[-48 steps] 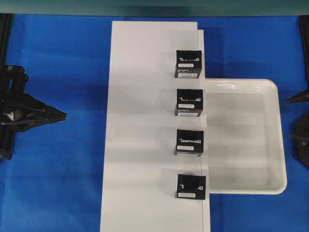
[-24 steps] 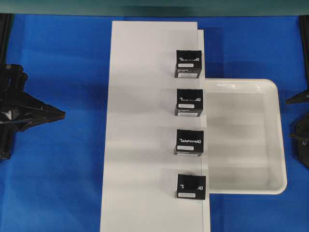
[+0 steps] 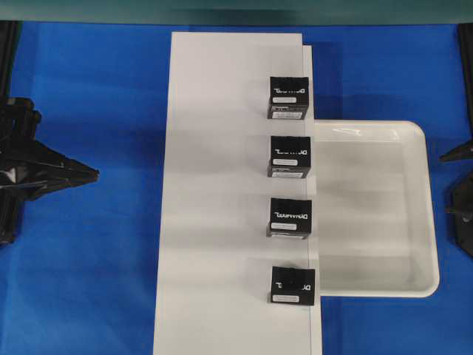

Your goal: Place the box from the white plastic tray onto the white base.

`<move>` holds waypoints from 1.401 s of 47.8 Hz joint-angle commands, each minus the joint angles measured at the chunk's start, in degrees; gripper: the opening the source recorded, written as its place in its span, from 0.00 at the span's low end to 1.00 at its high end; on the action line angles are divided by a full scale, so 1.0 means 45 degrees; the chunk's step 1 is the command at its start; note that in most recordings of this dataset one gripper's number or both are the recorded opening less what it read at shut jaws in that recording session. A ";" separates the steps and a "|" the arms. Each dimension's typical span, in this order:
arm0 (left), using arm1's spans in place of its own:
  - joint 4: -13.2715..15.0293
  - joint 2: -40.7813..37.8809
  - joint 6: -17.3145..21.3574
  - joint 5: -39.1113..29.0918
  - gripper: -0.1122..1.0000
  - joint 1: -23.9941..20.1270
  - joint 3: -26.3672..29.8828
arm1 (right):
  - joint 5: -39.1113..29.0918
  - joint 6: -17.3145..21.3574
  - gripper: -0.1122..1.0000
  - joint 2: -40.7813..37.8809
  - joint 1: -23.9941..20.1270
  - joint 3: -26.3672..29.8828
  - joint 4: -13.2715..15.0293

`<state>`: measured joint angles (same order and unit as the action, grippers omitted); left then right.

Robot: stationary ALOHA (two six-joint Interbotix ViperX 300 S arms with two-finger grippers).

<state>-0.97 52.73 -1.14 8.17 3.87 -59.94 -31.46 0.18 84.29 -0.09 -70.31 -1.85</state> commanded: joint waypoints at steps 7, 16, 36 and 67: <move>-0.0039 0.0137 -0.0020 0.0176 0.05 0.0020 0.0156 | 0.0313 0.0859 0.97 -0.0176 0.0020 -0.0039 -0.0059; -0.0039 0.0410 -0.0020 0.0176 0.05 0.0020 0.0176 | 0.1250 0.1172 0.97 -0.0527 0.0020 -0.0352 -0.0020; -0.0039 0.0879 0.0000 0.0098 0.05 0.0020 0.0137 | 0.2168 0.0879 0.97 -0.0527 0.0039 -0.0410 0.0059; -0.0039 0.0898 -0.0078 -0.0039 0.05 0.0020 -0.0078 | 0.4023 -0.0352 0.97 -0.0137 0.0059 -0.0215 0.0098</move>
<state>-0.97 56.95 -1.41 7.82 3.87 -60.91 -13.62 -1.67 83.85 0.09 -71.81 -1.49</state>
